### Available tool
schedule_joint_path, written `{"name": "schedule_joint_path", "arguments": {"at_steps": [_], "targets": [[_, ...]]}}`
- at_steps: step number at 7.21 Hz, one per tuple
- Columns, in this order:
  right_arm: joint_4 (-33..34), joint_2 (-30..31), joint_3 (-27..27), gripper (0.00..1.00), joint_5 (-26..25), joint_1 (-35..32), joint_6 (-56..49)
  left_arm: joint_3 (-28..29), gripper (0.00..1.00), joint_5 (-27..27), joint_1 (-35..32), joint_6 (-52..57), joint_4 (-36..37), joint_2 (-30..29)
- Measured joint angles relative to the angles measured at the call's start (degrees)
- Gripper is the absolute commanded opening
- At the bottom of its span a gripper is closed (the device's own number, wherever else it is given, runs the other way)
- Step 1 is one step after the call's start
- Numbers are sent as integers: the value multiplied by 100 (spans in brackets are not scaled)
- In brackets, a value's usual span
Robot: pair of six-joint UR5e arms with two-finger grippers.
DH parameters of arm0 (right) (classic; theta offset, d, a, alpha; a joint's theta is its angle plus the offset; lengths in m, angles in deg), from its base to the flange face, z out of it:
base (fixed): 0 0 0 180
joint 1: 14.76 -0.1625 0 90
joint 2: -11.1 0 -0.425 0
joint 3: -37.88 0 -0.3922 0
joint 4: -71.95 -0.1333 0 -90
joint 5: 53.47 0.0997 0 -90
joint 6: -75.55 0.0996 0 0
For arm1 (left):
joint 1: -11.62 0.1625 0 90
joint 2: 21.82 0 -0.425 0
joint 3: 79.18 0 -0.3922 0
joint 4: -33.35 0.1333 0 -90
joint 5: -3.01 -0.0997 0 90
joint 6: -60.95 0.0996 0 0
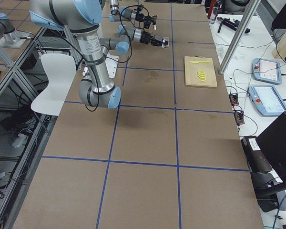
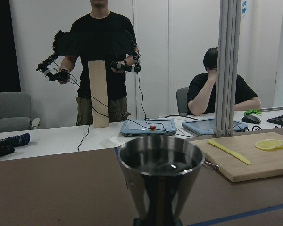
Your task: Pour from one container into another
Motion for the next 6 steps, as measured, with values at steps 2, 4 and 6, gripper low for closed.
{"name": "schedule_joint_path", "arguments": {"at_steps": [2,4,6], "targets": [[0,-2,-3,0,0,0,0,163,0,-527,86,-323,-17,-49],[0,-8,-4,0,0,-3,0,287,0,-924,134,-492,-21,-127],[0,-9,-4,0,0,-4,0,342,0,-1002,264,-505,-16,-202]]}}
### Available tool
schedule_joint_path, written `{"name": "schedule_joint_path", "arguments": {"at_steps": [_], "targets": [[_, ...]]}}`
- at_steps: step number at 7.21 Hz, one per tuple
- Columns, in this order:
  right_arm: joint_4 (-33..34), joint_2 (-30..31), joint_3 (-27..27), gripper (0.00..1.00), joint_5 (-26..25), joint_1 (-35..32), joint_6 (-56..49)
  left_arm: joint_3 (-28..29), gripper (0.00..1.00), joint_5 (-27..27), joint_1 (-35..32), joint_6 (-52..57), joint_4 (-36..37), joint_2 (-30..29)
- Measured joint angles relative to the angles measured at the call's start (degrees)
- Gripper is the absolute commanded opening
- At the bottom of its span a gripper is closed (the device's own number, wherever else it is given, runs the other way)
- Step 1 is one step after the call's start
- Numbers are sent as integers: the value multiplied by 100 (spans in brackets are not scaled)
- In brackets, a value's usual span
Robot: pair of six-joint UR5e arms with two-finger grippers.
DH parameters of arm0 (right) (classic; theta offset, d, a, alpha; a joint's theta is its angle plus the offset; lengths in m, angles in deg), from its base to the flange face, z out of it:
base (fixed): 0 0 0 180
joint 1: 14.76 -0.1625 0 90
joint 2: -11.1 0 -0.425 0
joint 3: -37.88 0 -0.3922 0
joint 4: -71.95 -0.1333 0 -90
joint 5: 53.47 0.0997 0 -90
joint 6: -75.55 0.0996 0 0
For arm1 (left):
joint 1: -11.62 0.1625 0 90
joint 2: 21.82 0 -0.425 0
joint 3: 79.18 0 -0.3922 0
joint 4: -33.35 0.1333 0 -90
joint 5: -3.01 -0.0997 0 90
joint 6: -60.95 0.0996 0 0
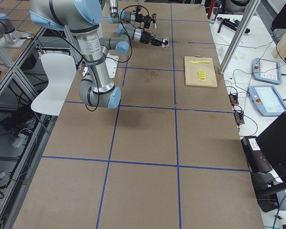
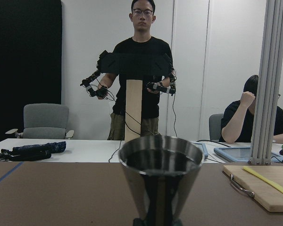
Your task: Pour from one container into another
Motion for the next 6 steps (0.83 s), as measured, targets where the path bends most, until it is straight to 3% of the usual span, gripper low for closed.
{"name": "schedule_joint_path", "arguments": {"at_steps": [6], "targets": [[0,8,0,0,0,-4,0,268,0,255,181,67,23,-228]]}}
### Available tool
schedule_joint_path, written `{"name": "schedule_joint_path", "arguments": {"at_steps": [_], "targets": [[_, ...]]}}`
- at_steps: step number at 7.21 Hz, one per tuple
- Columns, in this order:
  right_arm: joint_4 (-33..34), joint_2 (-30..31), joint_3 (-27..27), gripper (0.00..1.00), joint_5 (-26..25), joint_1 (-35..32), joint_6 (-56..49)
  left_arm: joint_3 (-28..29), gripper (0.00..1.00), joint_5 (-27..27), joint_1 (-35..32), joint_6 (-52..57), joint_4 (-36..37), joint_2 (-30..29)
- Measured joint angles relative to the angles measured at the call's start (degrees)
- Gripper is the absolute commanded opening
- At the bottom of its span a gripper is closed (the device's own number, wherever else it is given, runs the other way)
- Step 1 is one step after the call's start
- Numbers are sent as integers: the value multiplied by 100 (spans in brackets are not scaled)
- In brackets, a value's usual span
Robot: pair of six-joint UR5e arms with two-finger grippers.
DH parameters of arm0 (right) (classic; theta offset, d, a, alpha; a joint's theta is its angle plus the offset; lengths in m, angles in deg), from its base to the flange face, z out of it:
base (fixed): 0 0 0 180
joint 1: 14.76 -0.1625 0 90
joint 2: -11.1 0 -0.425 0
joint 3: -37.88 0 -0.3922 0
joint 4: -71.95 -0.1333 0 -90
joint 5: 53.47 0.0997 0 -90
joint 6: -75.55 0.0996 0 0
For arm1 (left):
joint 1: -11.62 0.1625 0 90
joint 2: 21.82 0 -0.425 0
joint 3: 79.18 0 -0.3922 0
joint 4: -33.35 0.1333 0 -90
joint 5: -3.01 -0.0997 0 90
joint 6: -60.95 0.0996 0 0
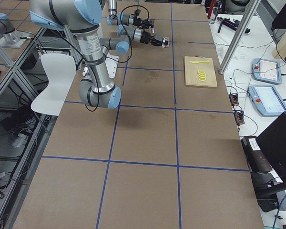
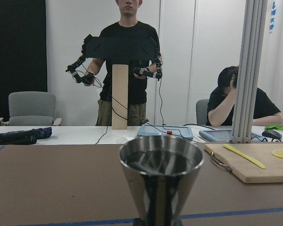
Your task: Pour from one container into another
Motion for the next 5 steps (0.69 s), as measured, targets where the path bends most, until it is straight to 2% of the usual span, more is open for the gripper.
{"name": "schedule_joint_path", "arguments": {"at_steps": [5], "targets": [[0,36,-2,0,0,0,0,156,0,401,7,-27,-9,-38]]}}
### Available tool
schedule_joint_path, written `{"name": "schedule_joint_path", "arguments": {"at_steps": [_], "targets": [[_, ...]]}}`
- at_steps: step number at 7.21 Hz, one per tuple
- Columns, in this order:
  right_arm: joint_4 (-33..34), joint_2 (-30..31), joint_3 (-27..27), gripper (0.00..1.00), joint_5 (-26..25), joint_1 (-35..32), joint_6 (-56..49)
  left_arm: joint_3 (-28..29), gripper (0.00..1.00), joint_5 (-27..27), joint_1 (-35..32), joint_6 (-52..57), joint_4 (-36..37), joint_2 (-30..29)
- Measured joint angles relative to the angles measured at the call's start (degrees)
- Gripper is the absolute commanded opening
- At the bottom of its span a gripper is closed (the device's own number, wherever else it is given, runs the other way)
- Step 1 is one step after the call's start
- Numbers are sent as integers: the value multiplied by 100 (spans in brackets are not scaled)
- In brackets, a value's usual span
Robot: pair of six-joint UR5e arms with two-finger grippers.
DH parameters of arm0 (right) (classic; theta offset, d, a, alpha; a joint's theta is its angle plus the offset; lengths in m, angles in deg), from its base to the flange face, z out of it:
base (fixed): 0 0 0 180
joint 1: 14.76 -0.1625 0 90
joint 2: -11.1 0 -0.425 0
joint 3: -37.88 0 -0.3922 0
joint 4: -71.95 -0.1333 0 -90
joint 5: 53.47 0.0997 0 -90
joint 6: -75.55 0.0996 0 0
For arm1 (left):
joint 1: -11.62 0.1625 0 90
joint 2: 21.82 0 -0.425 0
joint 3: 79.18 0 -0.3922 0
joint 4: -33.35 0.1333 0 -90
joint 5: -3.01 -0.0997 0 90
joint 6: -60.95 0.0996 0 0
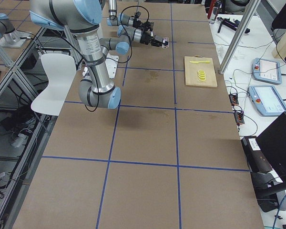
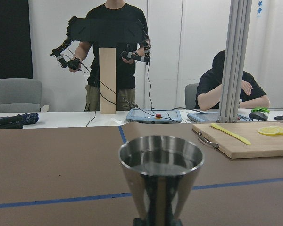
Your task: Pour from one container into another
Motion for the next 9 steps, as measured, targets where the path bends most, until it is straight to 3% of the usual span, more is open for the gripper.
{"name": "schedule_joint_path", "arguments": {"at_steps": [9], "targets": [[0,8,2,0,0,0,5,218,0,521,-8,-67,7,-13]]}}
